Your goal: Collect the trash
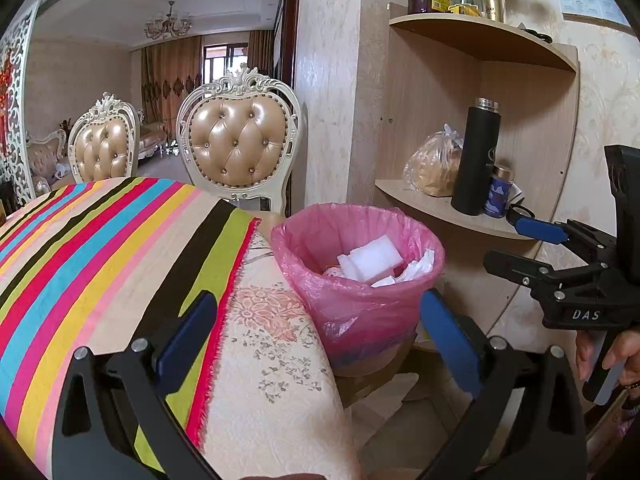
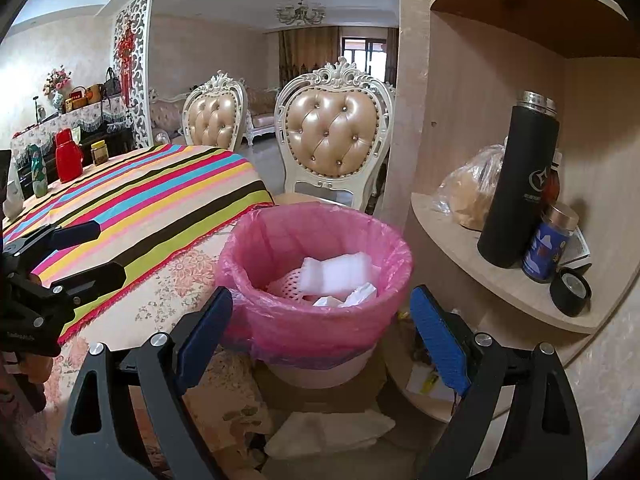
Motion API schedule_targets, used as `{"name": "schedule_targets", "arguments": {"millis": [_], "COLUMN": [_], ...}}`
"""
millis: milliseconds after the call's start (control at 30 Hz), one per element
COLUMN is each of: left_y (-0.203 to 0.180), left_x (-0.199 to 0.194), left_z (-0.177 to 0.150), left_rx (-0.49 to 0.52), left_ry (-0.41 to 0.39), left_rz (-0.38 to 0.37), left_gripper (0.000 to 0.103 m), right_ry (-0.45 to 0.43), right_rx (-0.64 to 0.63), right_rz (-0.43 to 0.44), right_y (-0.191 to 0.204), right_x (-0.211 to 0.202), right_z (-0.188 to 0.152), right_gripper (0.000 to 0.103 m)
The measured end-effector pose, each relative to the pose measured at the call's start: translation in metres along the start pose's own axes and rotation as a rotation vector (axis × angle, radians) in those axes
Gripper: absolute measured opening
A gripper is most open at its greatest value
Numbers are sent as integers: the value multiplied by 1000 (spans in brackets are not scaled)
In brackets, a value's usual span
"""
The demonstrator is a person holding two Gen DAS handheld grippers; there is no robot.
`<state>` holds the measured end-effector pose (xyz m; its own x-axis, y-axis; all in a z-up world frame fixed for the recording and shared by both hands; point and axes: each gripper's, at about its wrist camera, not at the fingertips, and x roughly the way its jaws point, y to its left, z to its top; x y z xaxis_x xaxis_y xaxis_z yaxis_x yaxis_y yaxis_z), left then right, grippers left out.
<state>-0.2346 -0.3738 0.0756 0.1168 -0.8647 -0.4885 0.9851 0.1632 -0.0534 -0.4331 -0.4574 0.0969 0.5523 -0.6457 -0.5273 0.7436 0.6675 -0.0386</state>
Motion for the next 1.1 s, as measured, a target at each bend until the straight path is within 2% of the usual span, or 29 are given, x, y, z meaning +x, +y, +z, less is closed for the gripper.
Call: {"name": "schedule_targets", "arguments": {"millis": [1100], "left_y": [-6], "left_x": [-2], "left_z": [0], "left_rx": [16], "left_ry": [-17], "left_rz": [-4], "left_gripper": [99], "right_ry": [1], "right_rx": [-14], "right_rz": [11], "right_y": [6], "right_x": [0], "right_z": [2], "right_gripper": [85]}}
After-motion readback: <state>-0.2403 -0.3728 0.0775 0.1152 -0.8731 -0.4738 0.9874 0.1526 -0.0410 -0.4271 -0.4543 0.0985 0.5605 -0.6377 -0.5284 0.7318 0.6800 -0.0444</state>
